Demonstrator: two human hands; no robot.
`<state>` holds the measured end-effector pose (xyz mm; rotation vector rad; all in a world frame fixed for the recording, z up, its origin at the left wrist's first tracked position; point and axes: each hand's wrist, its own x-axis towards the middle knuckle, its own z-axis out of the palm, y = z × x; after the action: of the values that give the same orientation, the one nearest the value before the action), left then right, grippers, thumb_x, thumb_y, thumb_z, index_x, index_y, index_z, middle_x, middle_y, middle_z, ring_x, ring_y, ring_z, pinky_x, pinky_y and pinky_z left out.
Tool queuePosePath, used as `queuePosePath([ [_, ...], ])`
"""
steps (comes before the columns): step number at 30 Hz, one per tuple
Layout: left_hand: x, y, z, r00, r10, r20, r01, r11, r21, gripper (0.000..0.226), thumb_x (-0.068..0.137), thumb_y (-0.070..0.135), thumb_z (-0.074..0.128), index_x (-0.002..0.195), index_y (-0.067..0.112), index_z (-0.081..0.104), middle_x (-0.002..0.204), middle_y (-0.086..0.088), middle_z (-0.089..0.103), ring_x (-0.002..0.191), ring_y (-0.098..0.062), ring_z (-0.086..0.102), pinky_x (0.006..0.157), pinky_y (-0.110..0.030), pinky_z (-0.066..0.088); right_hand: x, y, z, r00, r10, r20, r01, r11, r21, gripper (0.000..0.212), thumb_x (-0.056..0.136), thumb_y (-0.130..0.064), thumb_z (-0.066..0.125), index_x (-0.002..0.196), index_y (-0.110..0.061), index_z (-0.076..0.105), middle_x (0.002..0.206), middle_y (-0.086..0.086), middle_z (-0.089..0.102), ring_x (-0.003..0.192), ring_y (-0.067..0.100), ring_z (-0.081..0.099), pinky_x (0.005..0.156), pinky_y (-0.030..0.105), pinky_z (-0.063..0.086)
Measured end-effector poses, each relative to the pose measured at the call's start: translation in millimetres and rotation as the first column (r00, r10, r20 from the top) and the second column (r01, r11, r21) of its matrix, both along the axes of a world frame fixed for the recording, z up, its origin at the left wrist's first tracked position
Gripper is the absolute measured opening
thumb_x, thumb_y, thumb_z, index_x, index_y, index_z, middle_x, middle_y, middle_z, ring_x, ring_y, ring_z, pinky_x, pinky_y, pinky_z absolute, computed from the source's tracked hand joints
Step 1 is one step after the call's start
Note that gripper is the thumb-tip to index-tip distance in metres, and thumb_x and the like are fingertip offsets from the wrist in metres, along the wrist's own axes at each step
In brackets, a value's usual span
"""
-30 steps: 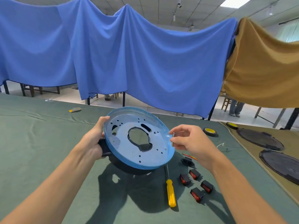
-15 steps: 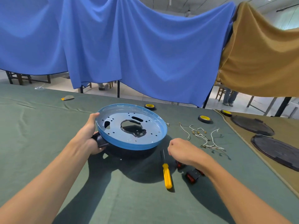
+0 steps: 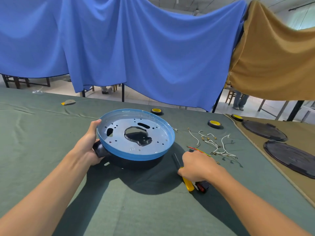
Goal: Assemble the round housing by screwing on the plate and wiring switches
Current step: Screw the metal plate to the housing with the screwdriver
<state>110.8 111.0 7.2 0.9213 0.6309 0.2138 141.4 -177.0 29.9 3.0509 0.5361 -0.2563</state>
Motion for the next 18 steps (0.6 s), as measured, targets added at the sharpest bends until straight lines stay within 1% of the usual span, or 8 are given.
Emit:
queuePosePath([
  [3,2.1,2.7,-0.2,0.998,-0.058,0.022,0.057,0.998,0.010,0.041,0.081,0.050,0.070,0.072,0.013,0.057,0.047,-0.004,0.061,0.034,-0.022,0.058,0.034,-0.026,0.048,5.5,-6.3,0.0,0.999,-0.018,0.038,0.020,0.999,-0.035,0.026,0.083,-0.031,0.054,0.068,-0.019,0.038,0.084,0.003,0.050,0.081,0.029,0.048,0.065,0.032,0.040],
  [6,4.1,6.5,-1.2,0.996,-0.085,0.006,0.085,0.996,0.004,0.043,0.079,0.051,0.071,0.071,0.011,0.056,0.047,-0.005,0.061,0.034,-0.023,0.059,0.035,-0.027,0.049,11.5,-11.2,2.0,1.000,-0.008,0.009,0.008,1.000,-0.015,0.043,0.084,-0.047,0.056,0.059,-0.016,0.039,0.064,0.000,0.045,0.069,0.026,0.050,0.059,0.031,0.039],
  [8,5.4,9.5,-2.3,0.997,-0.078,-0.022,0.078,0.997,0.007,0.045,0.076,0.051,0.074,0.072,0.010,0.056,0.049,-0.006,0.062,0.036,-0.024,0.060,0.037,-0.029,0.051,15.6,-14.8,11.3,0.999,-0.021,-0.032,0.023,0.996,0.083,0.050,0.085,-0.053,0.054,0.056,-0.016,0.037,0.052,-0.003,0.040,0.055,0.019,0.043,0.051,0.029,0.033],
  [10,7.0,12.4,-3.1,0.996,-0.074,-0.050,0.075,0.997,0.006,0.046,0.073,0.051,0.076,0.072,0.009,0.058,0.051,-0.007,0.063,0.038,-0.024,0.061,0.038,-0.032,0.052,20.3,-18.2,28.3,0.997,-0.046,-0.055,0.058,0.970,0.234,0.040,0.087,-0.045,0.054,0.062,-0.015,0.042,0.053,-0.001,0.042,0.052,0.017,0.039,0.052,0.029,0.030],
  [13,11.5,17.2,-3.8,0.992,-0.092,-0.082,0.094,0.996,0.014,0.048,0.071,0.053,0.077,0.069,0.009,0.056,0.049,-0.006,0.060,0.035,-0.023,0.059,0.038,-0.030,0.052,26.9,-19.4,53.6,0.990,-0.031,-0.135,0.091,0.880,0.466,0.012,0.085,-0.017,0.048,0.079,-0.007,0.048,0.072,0.006,0.046,0.063,0.017,0.037,0.060,0.033,0.030],
  [14,12.7,18.1,-3.6,0.990,-0.105,-0.095,0.107,0.994,0.021,0.049,0.071,0.053,0.077,0.066,0.010,0.055,0.048,-0.005,0.058,0.033,-0.021,0.055,0.038,-0.029,0.051,29.1,-18.0,58.7,0.985,-0.015,-0.173,0.107,0.837,0.536,0.011,0.085,-0.010,0.046,0.085,-0.002,0.053,0.074,0.007,0.051,0.065,0.017,0.040,0.062,0.034,0.035],
  [16,15.3,20.5,-4.6,0.984,-0.138,-0.116,0.143,0.989,0.034,0.049,0.070,0.051,0.078,0.062,0.010,0.052,0.047,-0.005,0.054,0.030,-0.020,0.050,0.038,-0.026,0.050,31.8,-10.5,64.2,0.978,0.042,-0.206,0.100,0.771,0.629,0.025,0.089,0.000,0.041,0.095,-0.011,0.062,0.082,0.005,0.061,0.068,0.014,0.048,0.064,0.029,0.044],
  [18,16.7,22.0,-5.4,0.972,-0.199,-0.121,0.205,0.978,0.039,0.046,0.067,0.050,0.080,0.064,0.012,0.055,0.055,-0.004,0.058,0.038,-0.022,0.054,0.041,-0.026,0.052,33.8,3.0,65.9,0.976,0.128,-0.179,0.027,0.738,0.674,0.034,0.092,0.005,0.035,0.096,-0.014,0.063,0.084,0.003,0.066,0.067,0.009,0.056,0.065,0.024,0.049],
])
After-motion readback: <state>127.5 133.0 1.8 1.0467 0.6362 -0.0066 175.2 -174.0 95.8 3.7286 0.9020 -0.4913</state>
